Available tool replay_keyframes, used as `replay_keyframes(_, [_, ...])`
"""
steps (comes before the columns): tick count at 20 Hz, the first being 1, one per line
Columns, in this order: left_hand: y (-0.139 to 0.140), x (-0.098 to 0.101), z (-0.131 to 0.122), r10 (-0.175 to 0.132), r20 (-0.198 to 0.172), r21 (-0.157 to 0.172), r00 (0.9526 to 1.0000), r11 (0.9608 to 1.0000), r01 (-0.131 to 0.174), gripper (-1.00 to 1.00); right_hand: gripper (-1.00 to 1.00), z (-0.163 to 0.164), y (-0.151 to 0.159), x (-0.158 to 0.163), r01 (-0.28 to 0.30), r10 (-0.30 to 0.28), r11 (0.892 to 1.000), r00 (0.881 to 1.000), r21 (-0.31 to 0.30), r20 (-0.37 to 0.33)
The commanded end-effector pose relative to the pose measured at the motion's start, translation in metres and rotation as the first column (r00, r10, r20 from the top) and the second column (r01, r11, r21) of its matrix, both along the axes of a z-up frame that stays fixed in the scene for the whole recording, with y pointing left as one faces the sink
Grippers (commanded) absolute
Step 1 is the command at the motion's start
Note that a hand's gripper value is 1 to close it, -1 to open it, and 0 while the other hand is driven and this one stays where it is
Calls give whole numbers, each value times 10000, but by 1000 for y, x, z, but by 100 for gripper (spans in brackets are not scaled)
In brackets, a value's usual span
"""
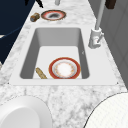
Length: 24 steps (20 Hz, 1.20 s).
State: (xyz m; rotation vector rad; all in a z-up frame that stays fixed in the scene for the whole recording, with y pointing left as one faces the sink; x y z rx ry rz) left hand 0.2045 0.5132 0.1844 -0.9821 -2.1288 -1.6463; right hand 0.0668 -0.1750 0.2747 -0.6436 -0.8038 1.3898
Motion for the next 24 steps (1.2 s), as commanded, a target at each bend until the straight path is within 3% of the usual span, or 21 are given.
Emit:
replay_keyframes(1, [-6,0,24,243,-135,1,9996,9997,-243,-100,0,0,0,0,0,0,10000,10000,0,0])
replay_keyframes(5, [-15,0,49,293,-159,31,9994,9996,-293,-100,0,0,0,0,0,0,10000,10000,0,0])
replay_keyframes(8, [-16,-5,56,796,-77,42,9968,9968,-796,-100,0,0,0,0,0,0,10000,10000,0,0])
replay_keyframes(10, [-17,-9,62,845,-112,42,9964,9964,-844,-100,0,0,0,0,0,0,10000,10000,0,0])
replay_keyframes(14, [-27,-9,72,658,-98,64,9978,9978,-657,-100,0,0,0,0,0,0,10000,10000,0,0])
replay_keyframes(16, [-28,-9,72,-39,-52,217,10000,9998,40,-100,0,0,0,0,0,0,10000,10000,0,0])
replay_keyframes(17, [-27,-9,72,-248,-27,93,9997,9996,248,-100,0,0,0,0,0,0,10000,10000,0,0])
replay_keyframes(18, [-25,-10,70,-45,-29,128,10000,9999,45,-100,0,0,0,0,0,0,10000,10000,0,0])
replay_keyframes(21, [-28,-10,71,-56,31,60,10000,10000,56,-100,0,0,0,0,0,0,10000,10000,0,0])
replay_keyframes(24, [-49,-21,73,266,62,430,9996,9987,-268,-100,0,0,0,0,0,0,10000,10000,0,0])
